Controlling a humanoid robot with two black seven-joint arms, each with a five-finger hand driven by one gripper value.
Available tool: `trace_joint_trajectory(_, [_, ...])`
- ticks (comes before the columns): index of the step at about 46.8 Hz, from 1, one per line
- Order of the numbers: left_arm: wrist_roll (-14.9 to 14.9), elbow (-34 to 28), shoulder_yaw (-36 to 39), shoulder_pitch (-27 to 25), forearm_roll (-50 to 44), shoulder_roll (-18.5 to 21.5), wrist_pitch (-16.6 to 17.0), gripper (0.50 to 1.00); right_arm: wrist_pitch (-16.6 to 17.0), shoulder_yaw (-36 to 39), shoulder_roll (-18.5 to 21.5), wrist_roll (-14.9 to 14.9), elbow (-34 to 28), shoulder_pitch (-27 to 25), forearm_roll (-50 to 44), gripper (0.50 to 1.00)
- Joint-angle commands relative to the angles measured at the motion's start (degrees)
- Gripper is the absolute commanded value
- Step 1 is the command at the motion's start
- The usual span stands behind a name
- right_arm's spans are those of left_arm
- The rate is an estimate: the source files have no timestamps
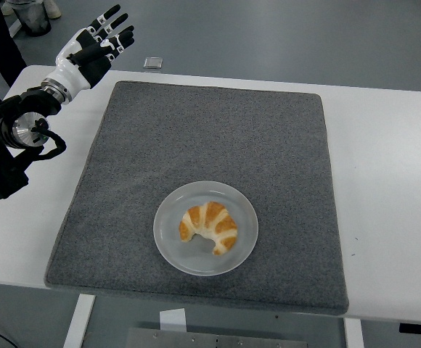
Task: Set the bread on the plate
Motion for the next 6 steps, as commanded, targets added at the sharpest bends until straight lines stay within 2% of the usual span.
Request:
trace_joint_trajectory(1, [0.0, 0.0, 0.0, -0.1, 0.1, 0.0, 0.0, 0.994, -0.1, 0.0, 0.0, 0.0, 0.0, 0.0, 0.0, 0.952])
trace_joint_trajectory(6, [0.0, -0.1, 0.0, -0.1, 0.0, 0.0, 0.0, 0.994, 0.0, 0.0, 0.0, 0.0, 0.0, 0.0, 0.0, 0.952])
